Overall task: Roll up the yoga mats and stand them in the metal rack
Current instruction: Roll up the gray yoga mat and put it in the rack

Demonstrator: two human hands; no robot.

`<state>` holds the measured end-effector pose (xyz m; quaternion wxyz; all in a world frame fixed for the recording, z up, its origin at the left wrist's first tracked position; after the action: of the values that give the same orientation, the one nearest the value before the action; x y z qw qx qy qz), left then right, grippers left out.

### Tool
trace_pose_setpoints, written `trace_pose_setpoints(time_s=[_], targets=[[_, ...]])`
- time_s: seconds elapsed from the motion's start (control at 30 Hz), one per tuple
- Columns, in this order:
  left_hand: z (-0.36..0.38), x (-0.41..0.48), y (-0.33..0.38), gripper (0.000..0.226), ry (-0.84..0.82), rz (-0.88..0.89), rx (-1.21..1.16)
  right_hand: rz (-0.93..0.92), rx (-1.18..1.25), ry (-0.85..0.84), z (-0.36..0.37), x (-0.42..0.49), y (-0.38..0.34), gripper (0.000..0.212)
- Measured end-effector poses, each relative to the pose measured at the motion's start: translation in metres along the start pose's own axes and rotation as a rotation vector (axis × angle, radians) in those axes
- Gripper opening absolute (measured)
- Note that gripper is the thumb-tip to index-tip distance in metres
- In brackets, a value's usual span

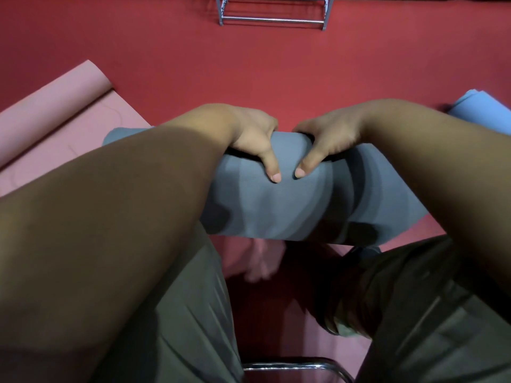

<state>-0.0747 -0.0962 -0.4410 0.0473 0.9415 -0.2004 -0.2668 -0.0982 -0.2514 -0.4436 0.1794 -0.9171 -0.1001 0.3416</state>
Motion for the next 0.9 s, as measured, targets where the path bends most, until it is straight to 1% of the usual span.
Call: trace_pose_setpoints(time_s=[0.13,0.17,0.3,0.43,0.5,0.57,0.63,0.7,0.8,0.9], targets=[[-0.004,0.000,-0.005,0.089,-0.004,-0.027,-0.074,-0.015,-0.146,0.057,-0.002,0.002,-0.006,0.118],[-0.004,-0.001,-0.006,0.088,-0.009,-0.028,-0.083,-0.027,-0.162,0.071,-0.002,0.002,-0.008,0.116],[-0.001,-0.002,-0.007,0.084,-0.047,-0.022,-0.087,-0.057,-0.143,0.118,-0.004,-0.002,-0.007,0.086],[-0.007,-0.003,-0.002,0.083,-0.001,0.015,-0.087,-0.007,-0.055,0.140,-0.009,-0.001,0.005,0.076],[-0.006,-0.002,0.003,0.091,-0.001,0.045,-0.064,0.020,-0.011,0.123,-0.008,-0.001,0.011,0.075],[0.000,-0.002,0.009,0.109,-0.039,0.069,-0.022,0.046,0.029,0.100,-0.004,0.000,0.015,0.073],[0.007,-0.003,0.015,0.129,-0.059,0.097,0.086,0.080,0.088,0.077,0.001,0.001,0.019,0.073],[0.013,-0.002,0.018,0.137,-0.049,0.106,0.176,0.107,0.154,0.057,0.005,0.001,0.019,0.072],[0.015,0.000,0.015,0.128,-0.034,0.098,0.173,0.137,0.214,0.021,0.008,0.000,0.017,0.071],[0.010,0.000,0.008,0.110,-0.016,0.079,0.164,0.148,0.237,-0.017,0.010,0.000,0.014,0.075]])
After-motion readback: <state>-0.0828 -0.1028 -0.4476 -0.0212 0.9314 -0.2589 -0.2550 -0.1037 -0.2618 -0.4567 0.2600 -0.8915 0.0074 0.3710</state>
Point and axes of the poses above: each hand's wrist, its own x-axis towards the middle knuckle, its own z-axis out of the palm, y = z × x, the point moved 6 cm from there along x, towards the middle knuckle, and after that the axes turned 11 degrees about y, right-handed, at the moved point
